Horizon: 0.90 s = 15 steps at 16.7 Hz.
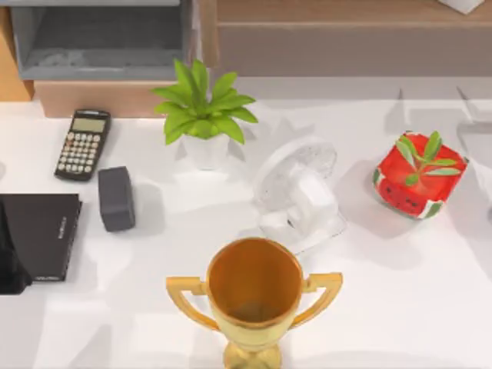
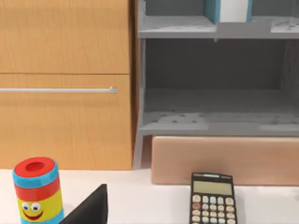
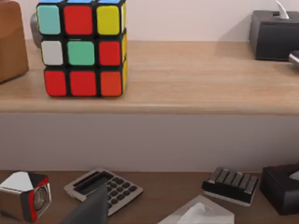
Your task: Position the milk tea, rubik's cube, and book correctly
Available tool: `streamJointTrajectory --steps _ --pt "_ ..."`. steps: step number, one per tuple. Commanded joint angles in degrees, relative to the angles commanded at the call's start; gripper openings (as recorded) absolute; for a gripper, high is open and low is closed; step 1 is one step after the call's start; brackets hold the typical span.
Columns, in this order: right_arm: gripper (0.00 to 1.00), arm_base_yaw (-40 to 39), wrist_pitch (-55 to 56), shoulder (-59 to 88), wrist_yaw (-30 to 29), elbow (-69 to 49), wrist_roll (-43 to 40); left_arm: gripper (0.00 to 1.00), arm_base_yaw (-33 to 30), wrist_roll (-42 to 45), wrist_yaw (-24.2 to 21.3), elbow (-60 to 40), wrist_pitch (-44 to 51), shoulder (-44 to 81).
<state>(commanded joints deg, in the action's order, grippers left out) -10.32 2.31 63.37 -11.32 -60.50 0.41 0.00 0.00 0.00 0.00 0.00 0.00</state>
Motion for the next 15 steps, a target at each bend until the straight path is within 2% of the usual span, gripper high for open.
streamJointTrajectory --steps 8,12,15 --pt "1.0 7.01 -1.99 -46.73 7.65 44.9 -0.3 1.0 0.0 0.0 0.0 0.0 0.0 0.0" --pt "1.0 9.52 -2.26 -59.71 10.44 57.13 -0.38 1.0 0.0 0.0 0.0 0.0 0.0 0.0" --pt "1.0 10.32 -2.31 -63.34 11.31 60.47 -0.41 1.0 0.0 0.0 0.0 0.0 0.0 0.0"
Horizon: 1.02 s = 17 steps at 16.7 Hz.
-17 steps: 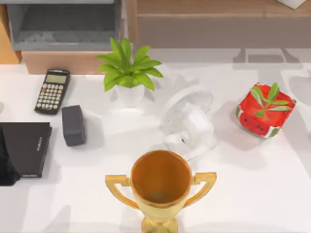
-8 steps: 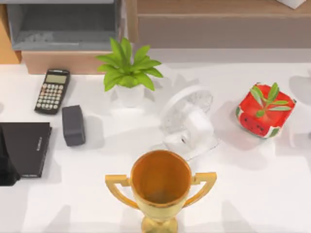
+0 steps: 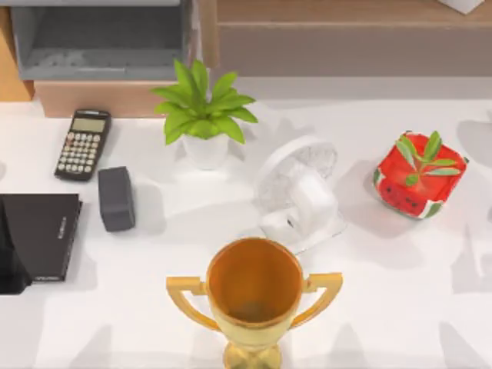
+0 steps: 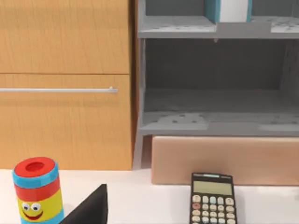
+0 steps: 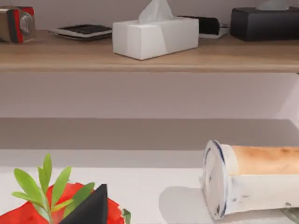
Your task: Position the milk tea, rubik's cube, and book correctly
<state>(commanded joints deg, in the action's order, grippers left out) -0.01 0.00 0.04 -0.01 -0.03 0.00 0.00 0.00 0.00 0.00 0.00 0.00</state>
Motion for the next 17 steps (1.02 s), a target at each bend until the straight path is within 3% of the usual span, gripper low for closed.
streamJointTrajectory --steps 9,13,17 --pt "1.0 0.01 0.0 -0.04 0.01 0.03 0.0 1.0 -0.65 0.26 0.14 -3.19 -1.68 3.61" --pt "1.0 0.01 0.0 -0.04 0.01 0.03 0.0 1.0 -2.1 0.77 1.16 -13.28 -6.99 16.91" --pt "1.0 0.01 0.0 -0.04 0.01 0.03 0.0 1.0 -3.73 1.14 3.0 -27.21 -14.3 38.28"
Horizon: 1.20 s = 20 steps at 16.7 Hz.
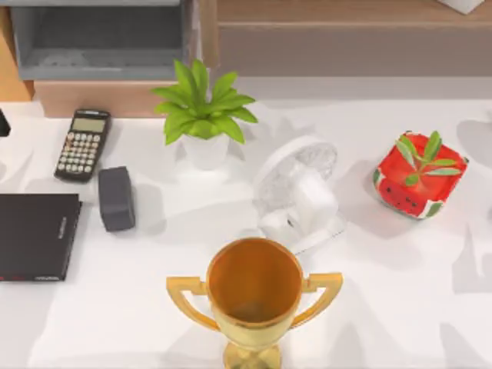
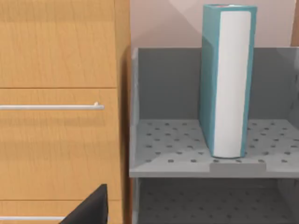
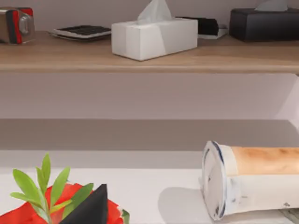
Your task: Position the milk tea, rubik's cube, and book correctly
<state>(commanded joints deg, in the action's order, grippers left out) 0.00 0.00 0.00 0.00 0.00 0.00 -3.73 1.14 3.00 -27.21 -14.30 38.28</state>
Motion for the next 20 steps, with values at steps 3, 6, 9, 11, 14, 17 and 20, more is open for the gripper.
streamJointTrajectory --steps 3,6,9,11,14,17,20 --pt "1.0 0.0 0.0 0.0 0.0 0.0 0.0 1.0 -1.39 0.09 1.44 -11.32 -5.91 18.53" --pt "1.0 0.0 0.0 0.0 0.0 0.0 0.0 1.0 -2.85 -0.11 2.71 -22.31 -11.67 36.74" --pt "1.0 0.0 0.0 0.0 0.0 0.0 0.0 1.0 -4.24 -0.57 3.71 -32.0 -16.81 52.48" --pt "1.0 0.0 0.0 0.0 0.0 0.0 0.0 1.0 -5.03 -0.91 4.19 -37.19 -19.58 60.54" --pt "1.0 0.0 0.0 0.0 0.0 0.0 0.0 1.0 -5.89 -1.33 4.59 -42.32 -22.3 68.12" --pt "1.0 0.0 0.0 0.0 0.0 0.0 0.0 1.0 -6.15 -1.47 4.69 -43.77 -23.07 70.21" --pt "1.0 0.0 0.0 0.0 0.0 0.0 0.0 1.0 -6.15 -1.47 4.69 -43.77 -23.07 70.21"
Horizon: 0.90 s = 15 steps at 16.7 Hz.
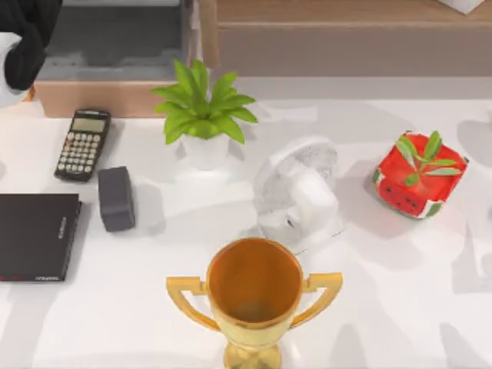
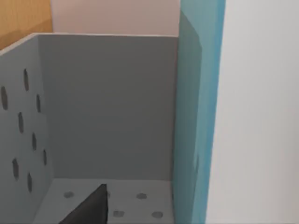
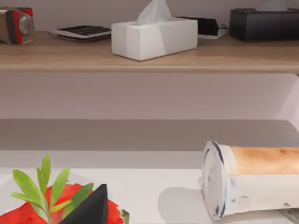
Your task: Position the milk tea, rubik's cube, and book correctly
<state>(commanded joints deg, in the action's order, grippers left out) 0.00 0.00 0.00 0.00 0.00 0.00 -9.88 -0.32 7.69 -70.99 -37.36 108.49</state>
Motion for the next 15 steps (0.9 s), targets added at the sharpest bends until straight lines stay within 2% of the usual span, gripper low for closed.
streamJointTrajectory --steps 13,15 --pt "1.0 0.0 0.0 0.0 0.0 0.0 0.0 1.0 0.52 -0.03 -0.6 -8.4 2.45 5.97" --pt "1.0 0.0 0.0 0.0 0.0 0.0 0.0 0.85 0.52 -0.03 -0.6 -8.4 2.45 5.97"
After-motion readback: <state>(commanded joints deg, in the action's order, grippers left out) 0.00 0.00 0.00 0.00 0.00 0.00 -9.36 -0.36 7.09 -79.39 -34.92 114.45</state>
